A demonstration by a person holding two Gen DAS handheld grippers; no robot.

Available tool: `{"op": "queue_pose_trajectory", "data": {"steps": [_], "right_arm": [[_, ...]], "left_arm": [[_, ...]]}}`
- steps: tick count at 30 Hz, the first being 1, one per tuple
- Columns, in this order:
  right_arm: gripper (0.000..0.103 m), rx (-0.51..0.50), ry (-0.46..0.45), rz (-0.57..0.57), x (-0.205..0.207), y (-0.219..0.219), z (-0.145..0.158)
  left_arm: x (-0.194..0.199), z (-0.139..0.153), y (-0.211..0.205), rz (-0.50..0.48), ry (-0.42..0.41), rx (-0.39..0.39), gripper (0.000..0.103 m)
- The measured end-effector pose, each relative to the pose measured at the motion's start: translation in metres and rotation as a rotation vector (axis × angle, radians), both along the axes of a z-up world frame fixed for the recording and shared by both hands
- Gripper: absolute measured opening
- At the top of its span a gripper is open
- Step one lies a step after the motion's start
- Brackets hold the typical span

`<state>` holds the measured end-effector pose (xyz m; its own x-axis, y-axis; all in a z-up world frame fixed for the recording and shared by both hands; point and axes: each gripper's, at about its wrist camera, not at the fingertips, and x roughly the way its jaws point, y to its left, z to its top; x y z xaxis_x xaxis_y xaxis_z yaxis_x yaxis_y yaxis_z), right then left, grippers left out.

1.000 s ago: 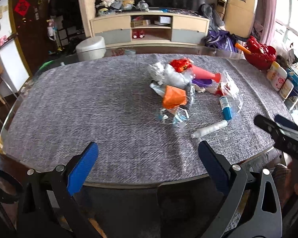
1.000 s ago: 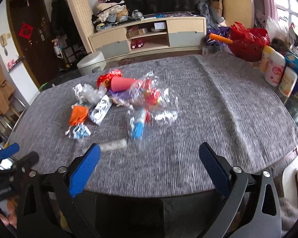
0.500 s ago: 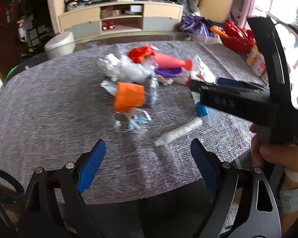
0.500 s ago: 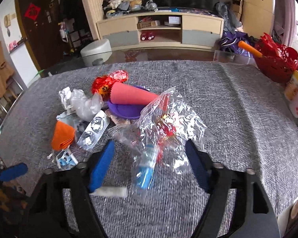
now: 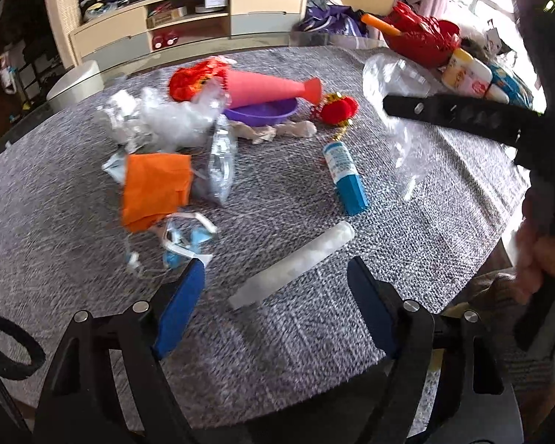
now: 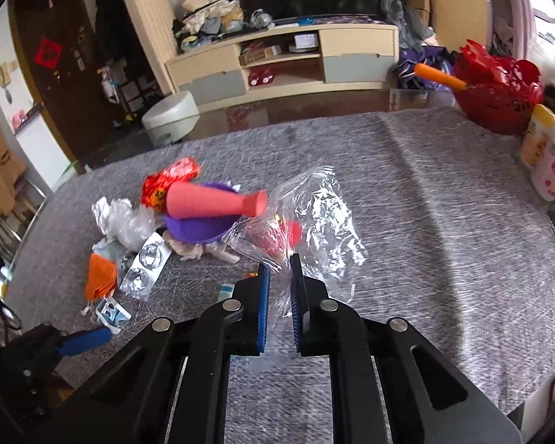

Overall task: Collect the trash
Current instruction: 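Grasp the white tube with the left tool while the right tool grasps a clear plastic bag, then lower both tools to the bin and open them to drop tube and bag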

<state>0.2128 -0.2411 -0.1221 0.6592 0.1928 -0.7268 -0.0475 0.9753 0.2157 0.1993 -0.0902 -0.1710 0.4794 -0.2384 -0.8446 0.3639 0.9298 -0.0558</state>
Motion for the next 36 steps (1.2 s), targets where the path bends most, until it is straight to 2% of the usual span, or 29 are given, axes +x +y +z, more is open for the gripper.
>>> {"op": "queue_pose_trajectory", "data": {"steps": [1, 2, 5, 7, 9, 15, 20, 25, 32, 36], "right_arm": [[0.012, 0.006, -0.004, -0.006, -0.002, -0.005, 0.002], [0.012, 0.009, -0.006, -0.009, -0.001, -0.005, 0.003], [0.012, 0.019, -0.007, -0.014, -0.006, -0.01, 0.004], [0.012, 0.019, -0.008, -0.014, -0.01, -0.012, 0.004], [0.012, 0.016, -0.01, -0.013, -0.014, -0.012, 0.005], [0.01, 0.02, -0.018, 0.013, -0.039, -0.011, 0.017], [0.01, 0.023, -0.058, 0.046, -0.074, -0.002, 0.039], [0.01, 0.075, -0.075, 0.093, -0.115, 0.005, 0.056], [0.011, 0.119, -0.008, 0.154, -0.158, 0.018, 0.043], [0.011, 0.099, 0.061, 0.182, -0.18, 0.031, 0.02]], "left_arm": [[0.002, -0.003, -0.003, -0.008, 0.009, 0.001, 0.067], [0.002, -0.005, -0.005, -0.005, -0.004, 0.015, 0.065], [0.001, -0.004, -0.009, 0.018, -0.028, 0.059, 0.047], [-0.001, -0.002, -0.008, 0.034, -0.027, 0.059, 0.026], [-0.006, -0.001, -0.005, 0.041, -0.025, 0.065, 0.013], [-0.031, 0.007, 0.005, 0.032, 0.004, 0.009, 0.012], [-0.059, 0.039, 0.017, 0.062, -0.049, -0.03, 0.012], [-0.101, 0.065, 0.032, 0.096, -0.089, -0.048, 0.012], [-0.147, 0.069, 0.041, 0.094, -0.073, -0.075, 0.012], [-0.169, 0.049, 0.044, 0.08, -0.023, -0.082, 0.012]]}}
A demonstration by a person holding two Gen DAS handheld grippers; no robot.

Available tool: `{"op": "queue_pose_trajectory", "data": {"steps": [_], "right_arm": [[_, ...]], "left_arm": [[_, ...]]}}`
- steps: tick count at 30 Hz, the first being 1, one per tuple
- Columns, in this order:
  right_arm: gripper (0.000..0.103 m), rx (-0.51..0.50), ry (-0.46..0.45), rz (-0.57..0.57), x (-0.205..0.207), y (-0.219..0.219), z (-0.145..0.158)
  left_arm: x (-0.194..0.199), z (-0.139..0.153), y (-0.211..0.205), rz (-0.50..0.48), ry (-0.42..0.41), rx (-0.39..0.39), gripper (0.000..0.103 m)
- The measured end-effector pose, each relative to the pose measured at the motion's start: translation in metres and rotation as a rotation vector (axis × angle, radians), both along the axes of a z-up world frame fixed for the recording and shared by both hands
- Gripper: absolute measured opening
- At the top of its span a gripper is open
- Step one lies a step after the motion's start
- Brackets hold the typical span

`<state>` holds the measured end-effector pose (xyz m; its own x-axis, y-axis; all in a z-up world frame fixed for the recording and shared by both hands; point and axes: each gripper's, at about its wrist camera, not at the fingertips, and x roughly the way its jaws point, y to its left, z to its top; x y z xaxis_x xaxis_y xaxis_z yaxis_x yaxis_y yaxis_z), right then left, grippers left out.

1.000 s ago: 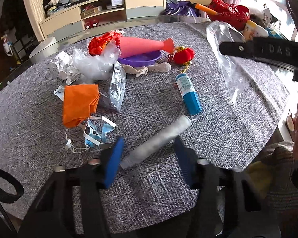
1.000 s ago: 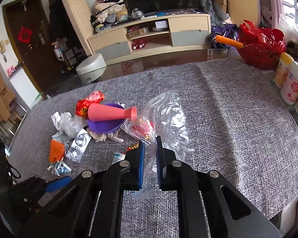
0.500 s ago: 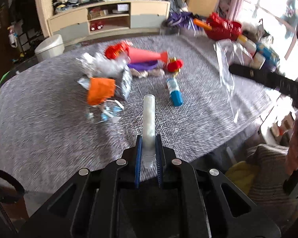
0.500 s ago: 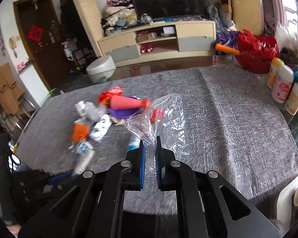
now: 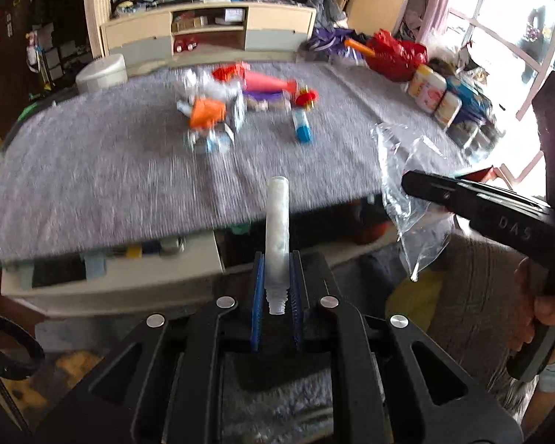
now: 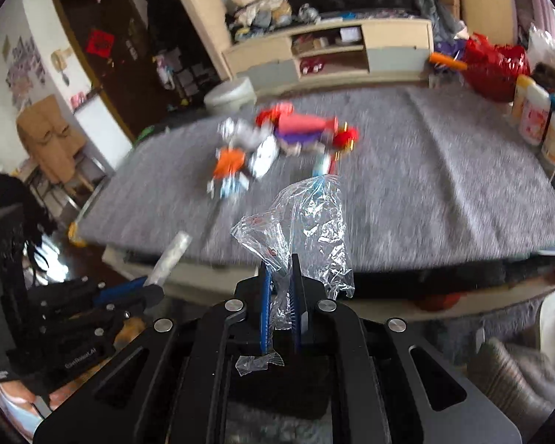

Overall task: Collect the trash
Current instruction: 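Lower both tools to the bin and open them to drop tube and bag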

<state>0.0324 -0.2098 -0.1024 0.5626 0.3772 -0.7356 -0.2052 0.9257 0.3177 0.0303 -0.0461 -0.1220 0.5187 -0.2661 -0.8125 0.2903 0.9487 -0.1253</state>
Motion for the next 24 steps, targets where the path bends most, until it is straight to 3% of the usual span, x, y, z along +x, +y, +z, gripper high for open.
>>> {"op": "queue_pose_trajectory", "data": {"steps": [14, 18, 24], "right_arm": [[0.011, -0.029, 0.251, 0.015, -0.021, 0.03, -0.121], [0.012, -0.04, 0.276, 0.013, -0.016, 0.032, -0.129], [0.014, -0.051, 0.289, 0.03, -0.009, 0.038, -0.131]], "left_arm": [[-0.014, -0.114, 0.001, 0.009, 0.268, -0.028, 0.012], [-0.012, -0.13, -0.003, -0.007, 0.313, -0.027, 0.012], [-0.012, -0.132, -0.007, -0.017, 0.31, -0.013, 0.012]]}}
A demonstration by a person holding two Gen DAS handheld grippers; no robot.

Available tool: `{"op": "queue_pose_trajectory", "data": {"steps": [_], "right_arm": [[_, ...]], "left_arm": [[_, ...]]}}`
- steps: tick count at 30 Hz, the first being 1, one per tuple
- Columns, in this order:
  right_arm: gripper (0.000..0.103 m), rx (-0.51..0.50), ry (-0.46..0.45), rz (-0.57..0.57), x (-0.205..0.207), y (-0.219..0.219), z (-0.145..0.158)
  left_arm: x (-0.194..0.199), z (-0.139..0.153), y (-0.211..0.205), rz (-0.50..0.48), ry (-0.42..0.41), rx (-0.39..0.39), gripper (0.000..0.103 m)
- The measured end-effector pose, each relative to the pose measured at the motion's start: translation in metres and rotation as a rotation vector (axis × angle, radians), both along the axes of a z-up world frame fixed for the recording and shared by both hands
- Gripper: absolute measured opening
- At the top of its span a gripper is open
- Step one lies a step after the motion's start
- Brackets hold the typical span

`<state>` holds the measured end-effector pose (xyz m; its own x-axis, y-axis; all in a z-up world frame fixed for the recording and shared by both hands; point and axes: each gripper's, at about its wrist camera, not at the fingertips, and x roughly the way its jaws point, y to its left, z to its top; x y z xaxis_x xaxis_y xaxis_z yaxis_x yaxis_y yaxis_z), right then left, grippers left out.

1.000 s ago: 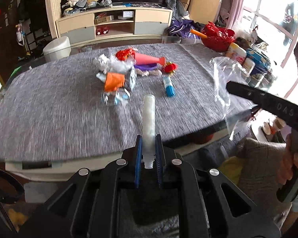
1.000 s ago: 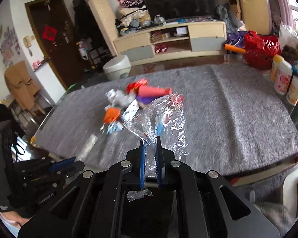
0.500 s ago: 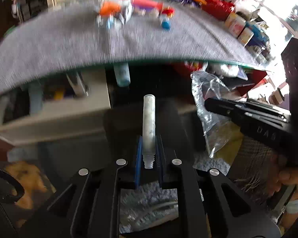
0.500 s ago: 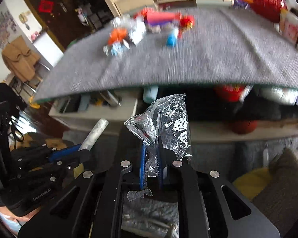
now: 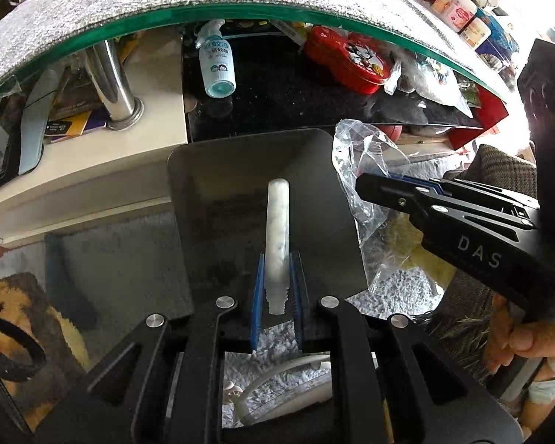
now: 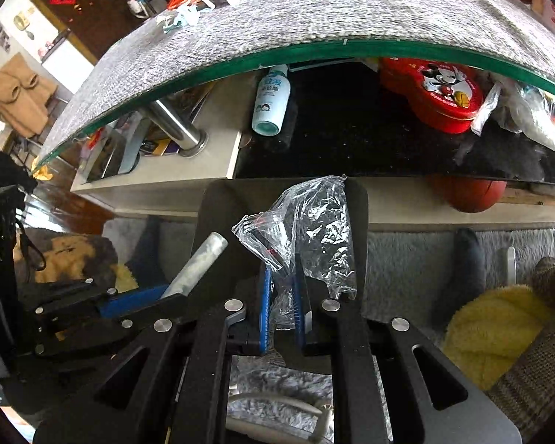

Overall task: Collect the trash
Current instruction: 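Lower both tools to the bin and open them to drop tube and bag, then grasp the clear wrapper with the left tool while the right tool grasps the blue bottle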

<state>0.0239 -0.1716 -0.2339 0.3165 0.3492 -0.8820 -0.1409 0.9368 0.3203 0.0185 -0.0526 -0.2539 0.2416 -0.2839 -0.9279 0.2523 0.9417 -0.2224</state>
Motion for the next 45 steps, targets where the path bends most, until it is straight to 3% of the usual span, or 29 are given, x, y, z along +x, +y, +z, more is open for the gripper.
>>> {"op": "queue_pose_trajectory", "data": {"steps": [4, 6, 11, 14, 16, 17, 19, 21, 27, 31, 45], "right_arm": [[0.021, 0.003, 0.01, -0.001, 0.004, -0.001, 0.0], [0.036, 0.005, 0.007, -0.006, 0.006, -0.002, 0.001], [0.049, 0.01, -0.01, -0.034, 0.011, -0.008, 0.008], [0.064, 0.007, -0.044, -0.072, 0.013, -0.016, 0.02], [0.076, -0.002, -0.079, -0.094, 0.013, -0.02, 0.03], [0.083, -0.003, -0.118, -0.113, 0.013, -0.024, 0.041], [0.087, -0.007, -0.167, -0.137, 0.012, -0.029, 0.055], [0.089, -0.02, -0.228, -0.168, 0.013, -0.033, 0.075], [0.097, -0.054, -0.342, -0.235, 0.02, -0.048, 0.115], [0.097, -0.052, -0.388, -0.281, 0.028, -0.057, 0.135], [0.098, -0.036, -0.406, -0.293, 0.069, -0.064, 0.156]], "left_arm": [[0.002, 0.002, 0.003, 0.005, -0.002, 0.002, 0.019], [0.003, 0.002, 0.005, 0.01, -0.004, 0.006, 0.023], [0.004, 0.007, 0.008, 0.017, -0.017, 0.01, 0.035], [0.004, 0.018, 0.011, 0.023, -0.045, 0.006, 0.049], [0.004, 0.029, 0.016, 0.034, -0.077, 0.007, 0.068], [0.005, 0.035, 0.018, 0.04, -0.094, 0.008, 0.072], [0.006, 0.048, 0.024, 0.057, -0.129, 0.012, 0.088], [0.009, 0.061, 0.03, 0.071, -0.157, 0.01, 0.093], [0.02, 0.101, 0.047, 0.141, -0.243, 0.002, 0.095], [0.029, 0.124, 0.052, 0.163, -0.285, 0.002, 0.095], [0.064, 0.164, 0.061, 0.198, -0.378, 0.015, 0.095]]}}
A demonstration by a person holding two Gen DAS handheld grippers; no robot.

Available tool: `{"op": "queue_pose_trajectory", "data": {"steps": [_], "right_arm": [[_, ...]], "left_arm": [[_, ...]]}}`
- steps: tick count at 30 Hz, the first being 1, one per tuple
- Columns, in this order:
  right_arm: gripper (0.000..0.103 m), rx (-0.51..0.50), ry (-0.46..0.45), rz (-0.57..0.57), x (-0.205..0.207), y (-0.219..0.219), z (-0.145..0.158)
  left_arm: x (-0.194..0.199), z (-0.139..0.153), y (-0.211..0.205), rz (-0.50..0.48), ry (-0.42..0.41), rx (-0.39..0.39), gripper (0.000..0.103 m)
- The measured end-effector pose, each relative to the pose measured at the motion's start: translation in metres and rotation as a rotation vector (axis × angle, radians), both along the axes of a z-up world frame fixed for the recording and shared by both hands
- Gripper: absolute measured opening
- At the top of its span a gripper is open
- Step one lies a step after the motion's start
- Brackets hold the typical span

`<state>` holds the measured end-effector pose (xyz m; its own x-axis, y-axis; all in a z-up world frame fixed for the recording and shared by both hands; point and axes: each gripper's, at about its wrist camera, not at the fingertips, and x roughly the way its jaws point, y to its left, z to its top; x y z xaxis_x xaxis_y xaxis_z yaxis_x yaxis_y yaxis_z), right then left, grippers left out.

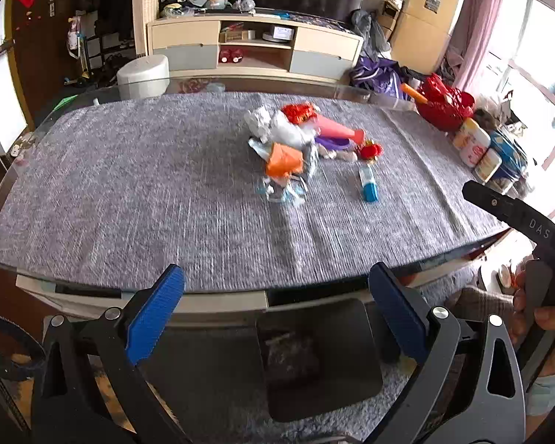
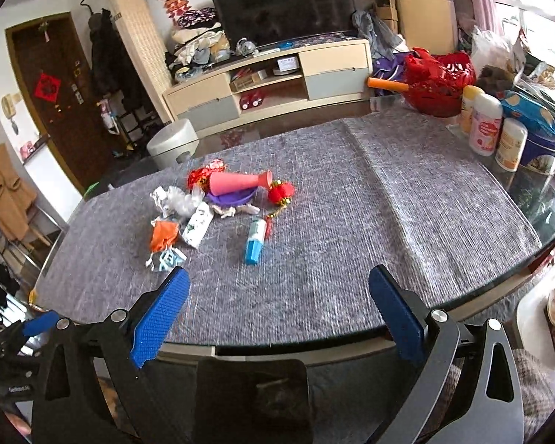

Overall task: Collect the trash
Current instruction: 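Grasp the clear wrapper with the left tool while the right tool grasps the blue bottle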

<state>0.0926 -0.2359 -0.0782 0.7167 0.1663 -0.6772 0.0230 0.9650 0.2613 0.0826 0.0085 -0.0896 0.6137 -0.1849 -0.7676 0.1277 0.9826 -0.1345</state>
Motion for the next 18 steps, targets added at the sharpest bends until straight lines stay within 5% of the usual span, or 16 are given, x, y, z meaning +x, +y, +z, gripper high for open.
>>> {"op": "queue_pose_trajectory", "data": {"steps": [16, 18], "right_arm": [[0.097, -0.044, 0.099, 0.109, 0.067, 0.019, -0.037], [0.084, -0.02, 0.105, 0.132, 0.073, 0.023, -0.043]], "left_arm": [[0.064, -0.018, 0.006, 0.023, 0.006, 0.03, 0.095], [0.071, -0.023, 0.005, 0.014, 0.011, 0.028, 0.095]]}}
